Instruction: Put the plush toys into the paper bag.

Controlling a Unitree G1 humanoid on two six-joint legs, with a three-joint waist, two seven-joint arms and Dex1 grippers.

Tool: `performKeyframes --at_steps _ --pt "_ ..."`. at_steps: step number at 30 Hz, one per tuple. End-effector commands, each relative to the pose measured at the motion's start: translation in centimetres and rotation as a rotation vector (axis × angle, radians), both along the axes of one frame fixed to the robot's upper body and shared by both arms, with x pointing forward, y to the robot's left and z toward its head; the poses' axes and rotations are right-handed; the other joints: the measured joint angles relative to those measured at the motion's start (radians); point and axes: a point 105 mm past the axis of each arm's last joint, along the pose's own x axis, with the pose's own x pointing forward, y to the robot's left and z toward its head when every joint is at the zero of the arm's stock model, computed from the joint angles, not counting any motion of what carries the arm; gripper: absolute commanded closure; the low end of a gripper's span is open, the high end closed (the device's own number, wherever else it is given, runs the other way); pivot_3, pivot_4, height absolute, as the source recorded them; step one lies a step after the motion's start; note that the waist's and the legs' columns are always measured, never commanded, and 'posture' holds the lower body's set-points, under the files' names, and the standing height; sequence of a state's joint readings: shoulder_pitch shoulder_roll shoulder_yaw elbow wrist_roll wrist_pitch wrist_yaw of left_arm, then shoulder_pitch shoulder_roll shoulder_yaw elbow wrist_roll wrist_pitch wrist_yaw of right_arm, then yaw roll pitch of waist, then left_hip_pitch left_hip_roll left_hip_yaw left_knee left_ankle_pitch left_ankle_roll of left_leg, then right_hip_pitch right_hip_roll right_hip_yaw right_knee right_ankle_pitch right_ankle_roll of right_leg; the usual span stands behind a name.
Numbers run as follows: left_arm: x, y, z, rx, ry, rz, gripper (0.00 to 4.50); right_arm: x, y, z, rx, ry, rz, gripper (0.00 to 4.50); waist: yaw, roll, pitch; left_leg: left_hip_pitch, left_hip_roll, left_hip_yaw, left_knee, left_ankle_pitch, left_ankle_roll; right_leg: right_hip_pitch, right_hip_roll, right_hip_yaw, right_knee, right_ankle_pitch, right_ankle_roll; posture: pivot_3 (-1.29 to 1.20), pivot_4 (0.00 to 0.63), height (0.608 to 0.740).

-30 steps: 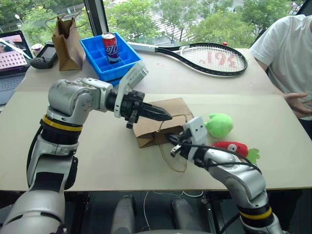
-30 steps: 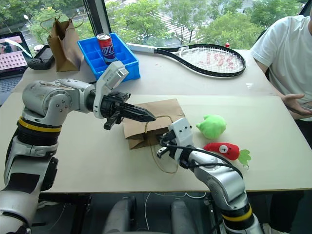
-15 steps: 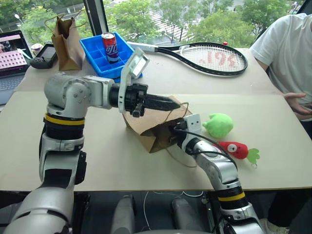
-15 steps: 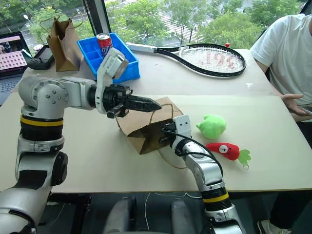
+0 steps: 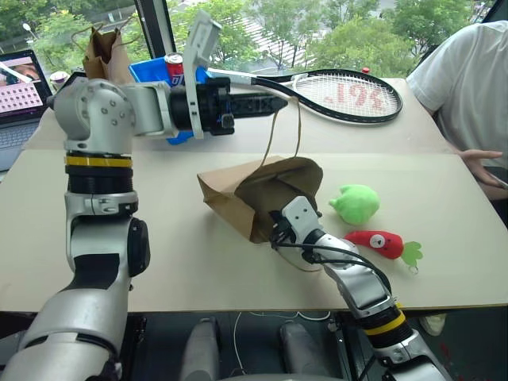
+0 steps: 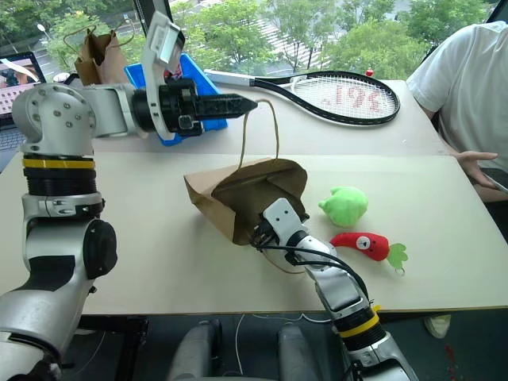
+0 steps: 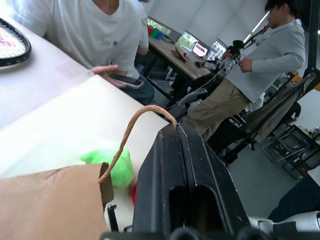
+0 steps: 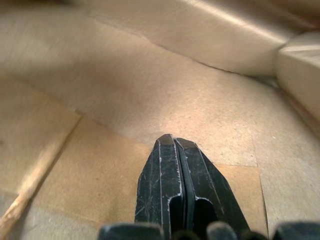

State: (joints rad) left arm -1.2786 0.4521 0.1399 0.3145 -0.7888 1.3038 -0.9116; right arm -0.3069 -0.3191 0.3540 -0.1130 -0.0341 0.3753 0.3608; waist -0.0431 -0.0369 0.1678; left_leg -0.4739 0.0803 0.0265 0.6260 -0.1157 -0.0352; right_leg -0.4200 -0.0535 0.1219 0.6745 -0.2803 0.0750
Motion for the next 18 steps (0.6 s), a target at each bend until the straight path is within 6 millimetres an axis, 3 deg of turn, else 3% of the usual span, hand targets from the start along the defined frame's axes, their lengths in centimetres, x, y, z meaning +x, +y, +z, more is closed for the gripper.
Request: performKeyframes --at_steps 1,8,18 --pt "-1.7 0.1 4.0 -0.042 -0.182 -0.045 4.5 -0.5 -0.6 -2.5 -0.113 0.086 0.004 4.49 0.0 0.0 0.0 0.0 0.0 0.0 0.0 0.0 0.0 0.0 0.0 0.0 0.0 0.0 0.0 0.0 0.15 0.74" --pt "-4.5 -0.2 6.6 -0.068 -0.334 -0.145 4.5 -0.4 -0.9 -2.3 -0.153 0.084 0.0 4.49 0.001 0.0 0.0 0.0 0.0 0.0 0.0 0.0 0.0 0.0 0.0 0.0 0.0 0.0 0.0 0.0 0.15 0.74" --pt "-5.0 -0.2 4.3 -0.003 -0.36 -0.183 4.5 -0.1 -1.0 -1.2 -0.103 0.069 -0.018 4.49 0.002 0.0 0.0 0.001 0.0 0.0 0.0 0.0 0.0 0.0 0.0 0.0 0.0 0.0 0.0 0.0 0.15 0.74"
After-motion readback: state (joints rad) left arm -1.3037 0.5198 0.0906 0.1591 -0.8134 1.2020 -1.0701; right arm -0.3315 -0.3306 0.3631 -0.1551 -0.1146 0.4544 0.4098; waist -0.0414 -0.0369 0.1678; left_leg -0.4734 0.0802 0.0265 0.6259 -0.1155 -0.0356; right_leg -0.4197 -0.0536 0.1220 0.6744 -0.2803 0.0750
